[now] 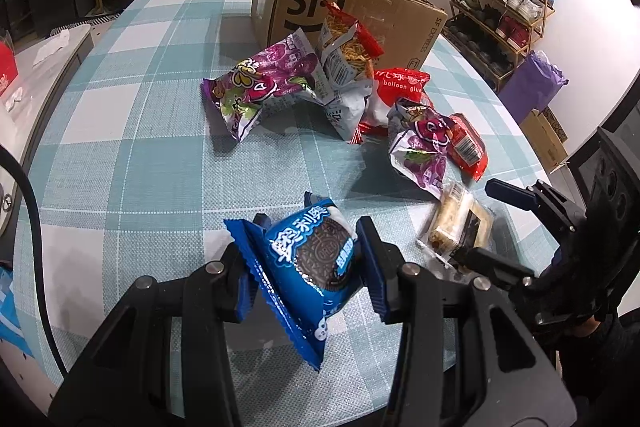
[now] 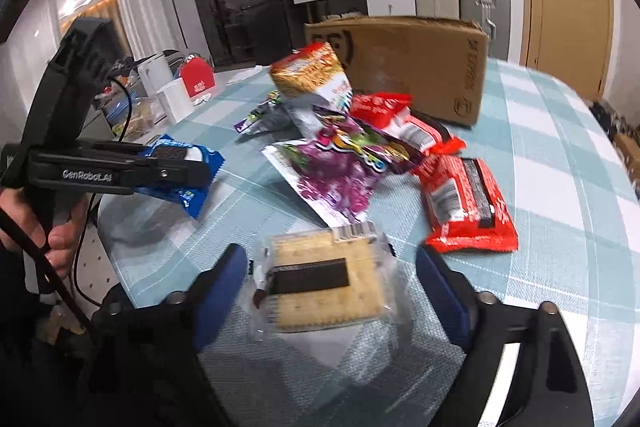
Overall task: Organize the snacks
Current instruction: 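Lift the cracker pack with the right gripper while the left gripper holds the Oreo pack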
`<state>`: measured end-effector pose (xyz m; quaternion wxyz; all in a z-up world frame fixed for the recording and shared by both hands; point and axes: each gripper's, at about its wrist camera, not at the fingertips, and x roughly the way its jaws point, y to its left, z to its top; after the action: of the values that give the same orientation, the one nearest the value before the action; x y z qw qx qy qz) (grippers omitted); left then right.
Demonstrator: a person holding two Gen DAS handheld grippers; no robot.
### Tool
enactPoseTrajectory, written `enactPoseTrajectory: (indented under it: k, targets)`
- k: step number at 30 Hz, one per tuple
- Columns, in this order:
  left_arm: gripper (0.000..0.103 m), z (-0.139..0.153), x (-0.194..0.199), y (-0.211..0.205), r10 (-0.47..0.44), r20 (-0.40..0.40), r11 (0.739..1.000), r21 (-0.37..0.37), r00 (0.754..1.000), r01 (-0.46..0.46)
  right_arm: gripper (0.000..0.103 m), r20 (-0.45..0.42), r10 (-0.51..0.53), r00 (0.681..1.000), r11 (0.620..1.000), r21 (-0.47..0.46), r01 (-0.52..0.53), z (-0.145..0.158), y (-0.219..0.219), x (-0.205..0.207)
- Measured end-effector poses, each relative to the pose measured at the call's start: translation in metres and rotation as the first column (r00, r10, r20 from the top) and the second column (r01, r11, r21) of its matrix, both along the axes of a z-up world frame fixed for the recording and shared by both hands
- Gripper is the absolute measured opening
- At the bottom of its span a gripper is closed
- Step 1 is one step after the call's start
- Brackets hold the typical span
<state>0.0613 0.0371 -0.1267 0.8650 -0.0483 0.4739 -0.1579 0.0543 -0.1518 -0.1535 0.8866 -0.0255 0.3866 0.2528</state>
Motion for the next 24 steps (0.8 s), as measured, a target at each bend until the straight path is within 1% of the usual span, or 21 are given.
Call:
enactPoseTrajectory:
  k: [8, 9, 12, 14, 19, 21, 24]
  targets:
    - [0.041, -0.001, 0.000, 0.000, -0.001, -0.004, 1.000, -0.003, 1.000, 0.001, 0.089, -0.055, 0.018, 0.998, 0.998, -0.055, -0.021, -0.013, 0.015, 0.006]
    - [0.041, -0.002, 0.000, 0.000, -0.001, -0.006, 1.000, -0.004, 1.000, 0.001, 0.090, -0.075, 0.027, 0.997, 0.998, -0.063, -0.032, -0.015, 0.017, 0.007]
    - [0.041, -0.003, 0.000, 0.000, 0.001, -0.009, 1.000, -0.006, 1.000, -0.001, 0.089, -0.060, 0.040, 0.997, 0.991, -0.123, -0.047, -0.017, 0.025, 0.005]
    - [0.041, -0.003, 0.000, 0.000, 0.001, -0.008, 1.000, -0.009, 1.000, -0.001, 0.089, -0.051, 0.035, 0.998, 0.991, -0.131, -0.041, -0.018, 0.026, 0.004]
    - [0.041, -0.004, 0.000, 0.001, 0.002, -0.011, 1.000, -0.010, 1.000, -0.002, 0.080, -0.034, 0.009, 0.999, 0.994, -0.108, -0.013, -0.018, 0.021, 0.004]
    - [0.041, -0.005, 0.001, 0.001, 0.003, -0.013, 1.000, -0.013, 1.000, -0.003, 0.070, -0.030, 0.000, 1.000, 0.996, -0.092, -0.003, -0.018, 0.017, 0.005]
    - [0.041, -0.006, 0.001, 0.000, 0.001, -0.014, 1.000, -0.012, 1.000, -0.001, 0.064, -0.023, 0.000, 1.000, 0.996, -0.094, -0.003, -0.017, 0.014, 0.005]
